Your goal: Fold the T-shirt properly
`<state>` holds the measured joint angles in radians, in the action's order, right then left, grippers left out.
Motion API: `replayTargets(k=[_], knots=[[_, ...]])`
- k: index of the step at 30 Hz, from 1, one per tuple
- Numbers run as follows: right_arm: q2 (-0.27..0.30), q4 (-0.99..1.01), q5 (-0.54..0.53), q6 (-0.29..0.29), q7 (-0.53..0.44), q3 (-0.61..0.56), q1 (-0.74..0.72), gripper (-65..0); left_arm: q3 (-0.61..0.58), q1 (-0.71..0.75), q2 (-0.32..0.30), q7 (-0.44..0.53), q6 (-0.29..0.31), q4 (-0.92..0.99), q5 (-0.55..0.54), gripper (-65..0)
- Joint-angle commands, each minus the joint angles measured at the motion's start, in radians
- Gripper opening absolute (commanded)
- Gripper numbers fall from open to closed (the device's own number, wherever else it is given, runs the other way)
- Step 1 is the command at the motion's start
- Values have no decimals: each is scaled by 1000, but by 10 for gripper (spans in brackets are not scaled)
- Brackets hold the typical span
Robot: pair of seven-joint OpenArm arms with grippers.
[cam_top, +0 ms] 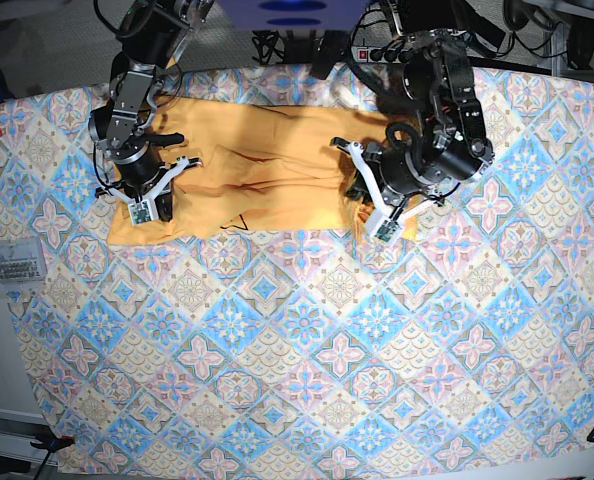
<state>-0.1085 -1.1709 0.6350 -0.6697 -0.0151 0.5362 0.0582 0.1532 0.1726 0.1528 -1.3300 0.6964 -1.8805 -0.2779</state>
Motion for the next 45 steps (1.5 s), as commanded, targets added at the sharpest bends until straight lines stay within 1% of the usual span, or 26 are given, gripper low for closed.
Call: replayTargets(k=[1,7,10,13,21,23,26,28,31,36,37,39,41,45], knots=[[-4,19,82,-28,131,3,25,-650,-10,-9,4,27,2,9,-14,-650],[-4,18,82,-28,128,3,38,-650,-24,-28,4,131,2,150,-24,-650],[-4,18,82,-28,128,3,38,-650,-70,-41,4,169,2,226,-24,-650],[-4,18,82,-28,128,3,39,-650,-86,-41,4,205,2,244,-16,-650],[-4,18,81,-28,128,3,39,-650,-88,-57,4,214,2,270,-11,-650],[-4,18,81,-28,128,3,39,-650,-88,-57,-3,214,2,270,-14,-600],[-4,18,81,-28,128,3,39,-650,-88,-57,-5,214,2,269,-22,-483],[-4,18,81,-28,128,3,39,-650,-88,-57,-3,214,2,266,-25,-437],[-4,18,81,-28,128,3,39,-650,-89,-57,-3,214,2,264,-25,-420],[-4,18,81,-28,128,3,39,-650,-88,-55,-6,211,2,241,-27,-422],[-4,18,81,-28,128,3,39,-650,-86,-55,-22,205,2,224,-27,-422],[-4,16,81,-28,128,3,39,-650,-88,-55,-52,160,2,198,-51,-423],[-4,16,81,-28,128,3,39,-650,-82,-55,-78,136,2,180,-123,-423],[-4,18,81,-28,128,3,39,-650,-80,-55,-152,126,2,160,-274,-423]])
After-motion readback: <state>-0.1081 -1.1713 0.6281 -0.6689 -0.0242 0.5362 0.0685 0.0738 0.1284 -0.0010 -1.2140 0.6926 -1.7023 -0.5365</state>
